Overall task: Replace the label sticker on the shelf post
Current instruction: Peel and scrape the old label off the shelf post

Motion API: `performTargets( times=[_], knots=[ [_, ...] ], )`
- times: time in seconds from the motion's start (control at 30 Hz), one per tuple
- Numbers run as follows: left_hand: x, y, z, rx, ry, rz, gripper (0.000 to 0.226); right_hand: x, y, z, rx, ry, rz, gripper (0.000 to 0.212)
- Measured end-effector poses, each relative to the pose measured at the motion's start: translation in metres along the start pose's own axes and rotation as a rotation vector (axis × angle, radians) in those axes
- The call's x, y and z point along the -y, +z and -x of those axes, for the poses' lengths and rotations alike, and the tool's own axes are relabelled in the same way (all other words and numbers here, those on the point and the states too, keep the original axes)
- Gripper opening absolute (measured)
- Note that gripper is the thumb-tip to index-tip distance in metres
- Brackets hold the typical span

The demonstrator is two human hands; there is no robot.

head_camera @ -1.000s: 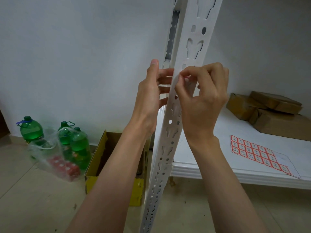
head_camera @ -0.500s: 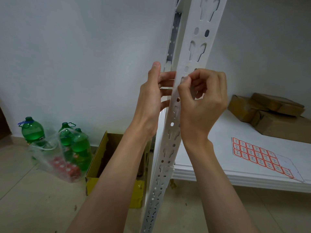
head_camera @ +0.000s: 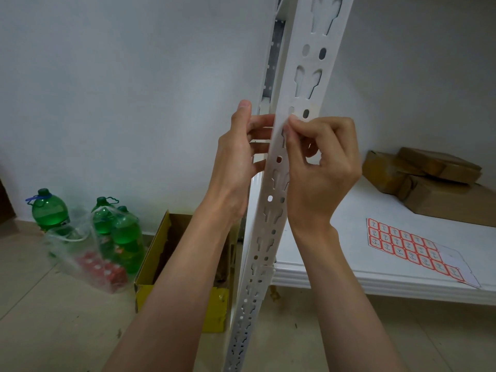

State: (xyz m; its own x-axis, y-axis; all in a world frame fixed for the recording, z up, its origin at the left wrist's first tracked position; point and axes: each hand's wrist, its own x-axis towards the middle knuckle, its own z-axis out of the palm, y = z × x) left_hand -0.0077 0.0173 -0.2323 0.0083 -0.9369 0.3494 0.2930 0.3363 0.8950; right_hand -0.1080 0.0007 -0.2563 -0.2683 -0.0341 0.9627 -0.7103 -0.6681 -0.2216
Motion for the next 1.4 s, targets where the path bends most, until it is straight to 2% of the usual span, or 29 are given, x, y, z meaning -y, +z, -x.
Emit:
performTargets(
  times=[0.47, 0.93, 1.07, 1.13, 1.23, 1.33, 1.4],
  knots=[
    [0.001, 0.000, 0.000, 0.004, 0.006, -0.006, 0.055, -0.002, 0.003, 0.001, -0.020, 0.106, -0.049, 0.005],
    [0.001, 0.002, 0.002, -0.017, 0.045, -0.058, 0.041, 0.006, -0.006, -0.016, -0.038, 0.284, -0.167, 0.002],
    [0.004, 0.001, 0.001, -0.026, 0.085, -0.122, 0.032, 0.009, -0.010, -0.022, -0.043, 0.344, -0.196, 0.017],
    [0.008, 0.000, -0.001, -0.067, 0.210, -0.220, 0.030, 0.008, -0.013, -0.022, -0.039, 0.380, -0.245, 0.013],
    [0.013, 0.002, 0.000, -0.197, 0.562, -0.433, 0.036, 0.004, -0.016, -0.021, -0.006, 0.429, -0.279, 0.011],
    [0.015, -0.001, -0.003, -0.287, 0.890, -0.645, 0.023, 0.002, -0.018, -0.021, 0.027, 0.465, -0.302, 0.013],
    [0.016, -0.004, -0.005, -0.314, 0.986, -0.751, 0.016, 0.001, -0.020, -0.022, 0.041, 0.482, -0.332, 0.012]
  ],
)
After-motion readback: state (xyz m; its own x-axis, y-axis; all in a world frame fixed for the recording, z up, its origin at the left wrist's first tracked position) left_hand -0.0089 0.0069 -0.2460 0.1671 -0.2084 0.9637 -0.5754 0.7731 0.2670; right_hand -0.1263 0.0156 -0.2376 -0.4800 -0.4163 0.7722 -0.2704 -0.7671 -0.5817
